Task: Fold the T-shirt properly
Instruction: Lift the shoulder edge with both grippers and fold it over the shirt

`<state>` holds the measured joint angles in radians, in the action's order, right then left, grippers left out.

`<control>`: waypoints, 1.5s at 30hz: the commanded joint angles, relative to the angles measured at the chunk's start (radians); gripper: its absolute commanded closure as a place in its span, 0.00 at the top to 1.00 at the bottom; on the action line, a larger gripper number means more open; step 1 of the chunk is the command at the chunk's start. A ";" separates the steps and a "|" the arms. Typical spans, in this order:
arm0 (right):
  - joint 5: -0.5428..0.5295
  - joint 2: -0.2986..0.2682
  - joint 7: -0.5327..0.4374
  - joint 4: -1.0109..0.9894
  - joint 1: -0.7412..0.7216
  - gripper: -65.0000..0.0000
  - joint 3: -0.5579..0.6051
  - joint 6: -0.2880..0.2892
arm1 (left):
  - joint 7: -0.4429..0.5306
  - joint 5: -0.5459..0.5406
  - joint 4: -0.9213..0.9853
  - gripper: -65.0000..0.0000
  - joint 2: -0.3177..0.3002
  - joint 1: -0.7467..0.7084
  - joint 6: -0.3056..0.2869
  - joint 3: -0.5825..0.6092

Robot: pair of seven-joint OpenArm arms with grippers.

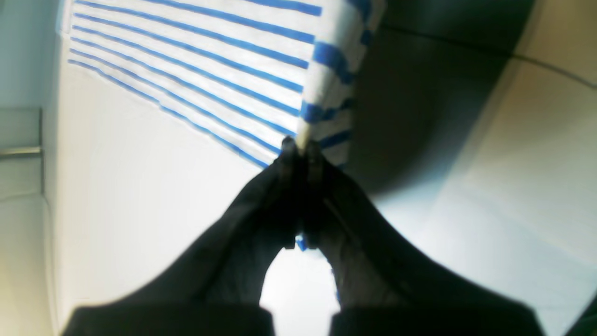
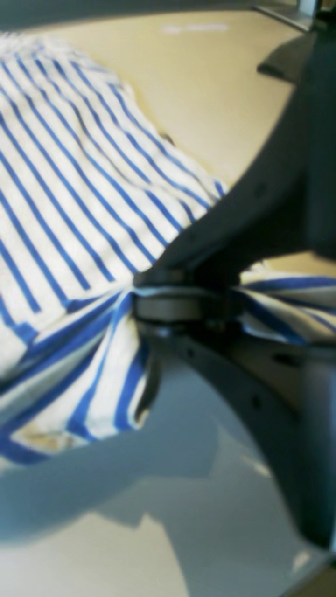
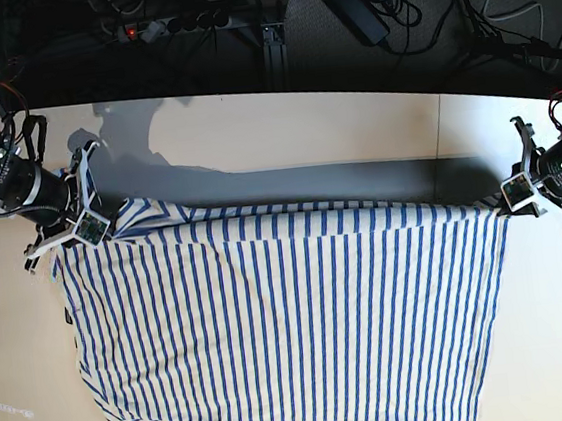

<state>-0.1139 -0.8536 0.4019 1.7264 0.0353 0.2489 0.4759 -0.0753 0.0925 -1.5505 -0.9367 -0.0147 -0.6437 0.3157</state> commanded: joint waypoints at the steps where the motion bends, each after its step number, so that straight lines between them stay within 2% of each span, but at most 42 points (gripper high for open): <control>1: -0.005 -0.027 -0.004 0.002 -0.032 0.00 -0.014 0.068 | -0.004 0.000 0.003 0.00 -0.027 0.038 -0.001 -0.016; 8: -0.007 -0.027 -0.004 -0.061 -0.181 0.00 0.023 0.071 | -0.003 -0.029 0.077 0.00 -0.024 0.136 -0.027 0.015; 12: -0.006 -0.026 -0.005 -0.156 -0.328 0.00 0.168 0.071 | 0.001 -0.029 0.128 0.00 -0.020 0.225 -0.027 0.099; 15: 0.005 -0.013 -0.005 -0.240 -0.436 0.00 0.293 0.071 | 0.004 -0.028 0.196 0.00 0.005 0.311 -0.025 0.185; 18: 0.005 0.020 -0.005 -0.320 -0.515 0.00 0.361 0.071 | 0.004 -0.028 0.312 0.00 0.060 0.405 -0.019 0.256; 23: 0.031 0.099 -0.006 -0.437 -0.608 0.00 0.382 0.071 | 0.005 0.007 0.511 0.00 0.157 0.535 -0.019 0.330; 30: 0.057 0.211 -0.006 -0.589 -0.683 0.00 0.384 0.071 | 0.068 0.005 0.645 0.00 0.221 0.645 -0.016 0.423; 31: 0.057 0.222 -0.008 -0.606 -0.689 0.00 0.384 0.071 | 0.068 0.005 0.653 0.03 0.226 0.655 -0.010 0.429; 32: 0.057 0.230 -0.016 -0.622 -0.692 0.00 0.384 0.071 | 0.068 0.005 0.659 0.15 0.232 0.663 0.008 0.431; 33: 0.060 0.237 -0.036 -0.635 -0.694 0.07 0.384 0.071 | 0.067 0.005 0.662 0.27 0.236 0.669 0.027 0.431; 35: 0.064 0.235 -0.072 -0.642 -0.694 0.50 0.384 0.071 | 0.055 -0.013 0.663 0.52 0.238 0.677 0.077 0.431; 36: 0.069 0.235 -0.074 -0.643 -0.694 0.67 0.383 0.071 | 0.043 -0.035 0.662 0.57 0.238 0.680 0.108 0.431; 39: 0.072 0.236 -0.073 -0.639 -0.702 0.69 0.383 0.066 | 0.022 -0.102 0.662 0.58 0.238 0.691 0.182 0.431; 45: -0.030 0.237 -0.071 -0.634 -0.792 0.69 0.368 0.066 | 0.015 -0.243 0.658 0.58 0.236 0.713 0.188 0.415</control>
<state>-0.1436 -0.6033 0.3454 1.0771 -0.7204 0.6327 0.4881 -0.0715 -0.1482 -0.8814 -0.6865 0.6640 -0.4828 0.7422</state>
